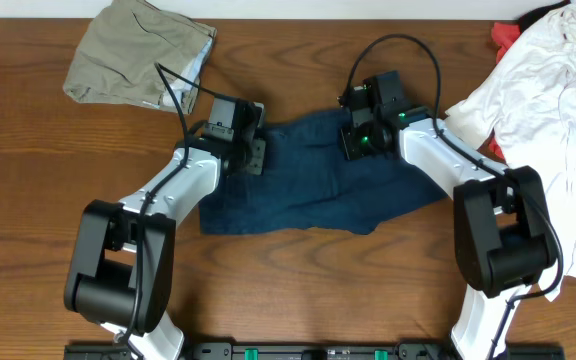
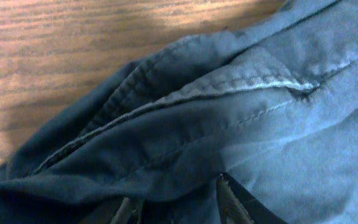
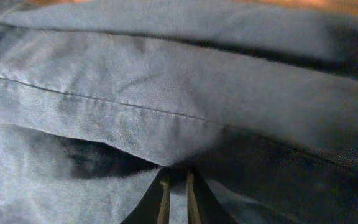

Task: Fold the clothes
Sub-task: 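Lower the folded hems onto the waistband and release both grippers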

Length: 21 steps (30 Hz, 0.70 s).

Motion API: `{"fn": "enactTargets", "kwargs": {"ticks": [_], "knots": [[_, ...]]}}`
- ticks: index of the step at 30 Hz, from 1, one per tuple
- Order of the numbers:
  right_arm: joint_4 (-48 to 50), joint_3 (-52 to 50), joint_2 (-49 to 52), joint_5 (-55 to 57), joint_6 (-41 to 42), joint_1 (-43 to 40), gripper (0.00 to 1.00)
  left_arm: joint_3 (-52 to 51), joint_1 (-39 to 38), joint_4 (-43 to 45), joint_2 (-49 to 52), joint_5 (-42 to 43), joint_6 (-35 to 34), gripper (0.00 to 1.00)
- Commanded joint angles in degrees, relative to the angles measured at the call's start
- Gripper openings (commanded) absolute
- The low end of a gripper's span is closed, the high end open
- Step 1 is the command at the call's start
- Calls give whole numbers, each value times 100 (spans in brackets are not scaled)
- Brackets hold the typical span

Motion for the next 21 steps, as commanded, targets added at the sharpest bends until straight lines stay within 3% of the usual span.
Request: {"fn": "enactTargets", "kwargs": {"ticks": [1, 9, 19, 21], "knots": [[-55, 0, 4, -28, -46, 50, 7, 52, 9, 90, 85, 17, 42, 39], [116, 0, 31, 372, -50, 48, 7, 52, 9, 92, 85, 20, -9, 38], [1928, 0, 44, 981, 83, 0, 7, 52, 9, 90, 85, 17, -28, 38], [2085, 0, 44, 1257, 83, -37, 6, 55, 28, 122, 83, 17, -28, 44]]}}
